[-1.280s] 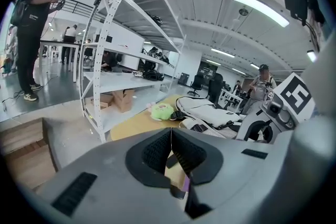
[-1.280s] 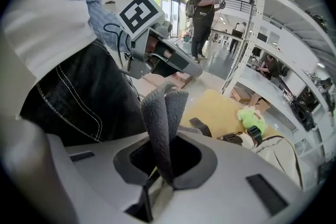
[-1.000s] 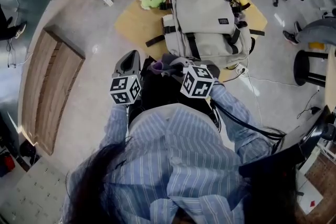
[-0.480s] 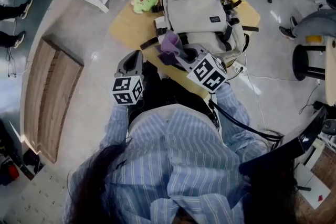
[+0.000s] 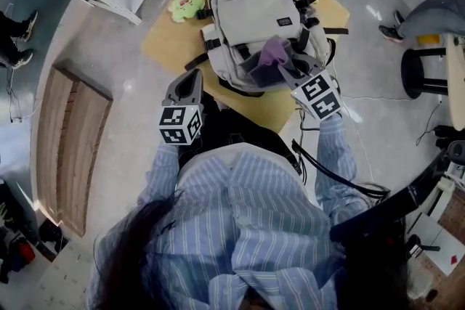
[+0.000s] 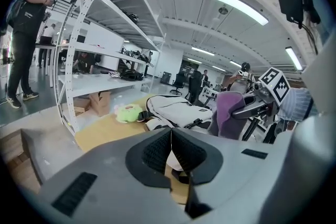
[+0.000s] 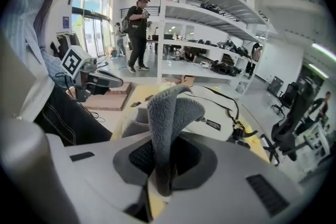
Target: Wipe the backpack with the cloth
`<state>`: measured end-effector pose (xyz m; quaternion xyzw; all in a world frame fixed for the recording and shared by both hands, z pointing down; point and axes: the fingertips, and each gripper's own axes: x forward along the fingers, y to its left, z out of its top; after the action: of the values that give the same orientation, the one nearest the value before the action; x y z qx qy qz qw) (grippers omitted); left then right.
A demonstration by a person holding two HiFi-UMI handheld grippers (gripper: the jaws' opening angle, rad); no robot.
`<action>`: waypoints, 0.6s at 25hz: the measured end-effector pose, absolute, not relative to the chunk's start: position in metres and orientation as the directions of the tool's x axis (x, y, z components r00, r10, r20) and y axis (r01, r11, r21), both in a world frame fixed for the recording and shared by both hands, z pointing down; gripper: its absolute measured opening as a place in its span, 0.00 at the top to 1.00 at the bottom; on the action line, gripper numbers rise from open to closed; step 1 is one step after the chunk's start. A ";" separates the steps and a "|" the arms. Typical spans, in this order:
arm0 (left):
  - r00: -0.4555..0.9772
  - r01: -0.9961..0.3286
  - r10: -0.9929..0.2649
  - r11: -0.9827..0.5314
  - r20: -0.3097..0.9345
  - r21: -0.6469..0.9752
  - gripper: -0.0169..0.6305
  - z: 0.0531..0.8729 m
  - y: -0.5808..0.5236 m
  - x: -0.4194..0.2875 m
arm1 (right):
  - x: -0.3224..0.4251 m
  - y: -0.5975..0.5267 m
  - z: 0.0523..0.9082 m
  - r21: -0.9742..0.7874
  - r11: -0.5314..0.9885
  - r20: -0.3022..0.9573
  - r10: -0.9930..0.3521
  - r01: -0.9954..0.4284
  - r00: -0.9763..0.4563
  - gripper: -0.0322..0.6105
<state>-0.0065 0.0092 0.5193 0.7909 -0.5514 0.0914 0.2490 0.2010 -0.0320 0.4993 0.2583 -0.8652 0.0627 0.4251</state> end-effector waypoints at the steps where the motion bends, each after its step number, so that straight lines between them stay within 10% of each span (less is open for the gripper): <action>1: 0.382 -0.916 -0.824 -0.276 0.418 0.293 0.96 0.518 0.009 -0.003 | 0.214 -0.036 0.497 0.127 0.846 0.768 -0.414 -0.517 -0.488 0.89; 15: 0.399 -0.911 -0.816 -0.301 0.419 0.281 0.96 0.515 0.010 0.005 | 0.363 -0.067 0.470 0.238 0.639 0.777 -0.578 -0.732 -0.251 0.89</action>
<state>0.0053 0.0103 0.5146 0.8005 -0.5393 0.0988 0.2420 0.3631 -0.0670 0.4700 0.4162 -0.7863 0.0858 0.4484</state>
